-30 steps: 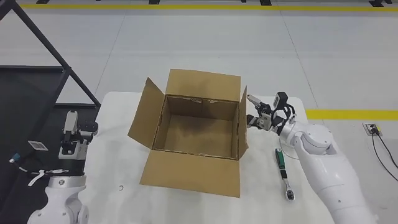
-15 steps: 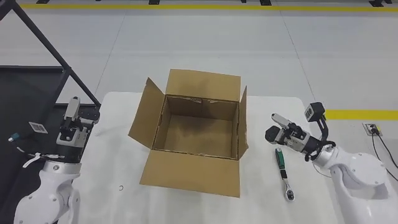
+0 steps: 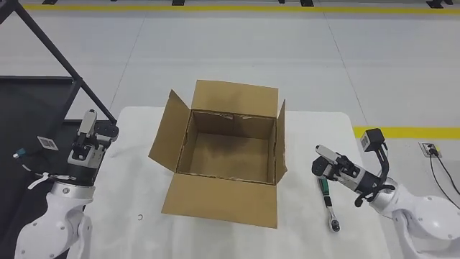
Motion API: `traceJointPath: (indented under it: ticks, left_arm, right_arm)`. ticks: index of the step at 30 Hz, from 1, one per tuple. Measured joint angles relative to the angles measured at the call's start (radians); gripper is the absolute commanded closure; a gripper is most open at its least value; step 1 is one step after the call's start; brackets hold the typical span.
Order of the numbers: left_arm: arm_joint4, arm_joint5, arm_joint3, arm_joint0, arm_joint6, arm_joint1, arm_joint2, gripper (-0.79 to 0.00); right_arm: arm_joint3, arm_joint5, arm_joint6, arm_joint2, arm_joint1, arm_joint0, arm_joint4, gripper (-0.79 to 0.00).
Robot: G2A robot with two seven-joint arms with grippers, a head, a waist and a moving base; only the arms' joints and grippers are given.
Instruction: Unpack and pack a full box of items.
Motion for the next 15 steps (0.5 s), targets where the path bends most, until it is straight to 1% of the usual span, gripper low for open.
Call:
traceJointPath:
  ticks: [9,11,12,15]
  left_arm:
    - [-0.005,0.002,0.003,0.001,-0.012,0.001,0.004,-0.785]
    - [-0.024,-0.007,0.018,0.0,-0.054,0.004,-0.003,-0.785]
    - [-0.036,-0.014,0.036,-0.005,-0.084,0.007,-0.014,-0.785]
    - [-0.06,-0.029,0.084,-0.02,-0.159,0.016,-0.044,-0.785]
  right_arm:
    - [-0.016,-0.008,0.005,-0.009,0.001,-0.006,-0.015,-0.785]
    - [-0.064,-0.006,-0.014,-0.022,0.004,-0.024,-0.076,-0.785]
    - [-0.101,0.014,-0.03,-0.03,0.006,-0.037,-0.122,-0.785]
    - [-0.181,0.086,-0.015,-0.026,0.017,-0.064,-0.255,-0.785]
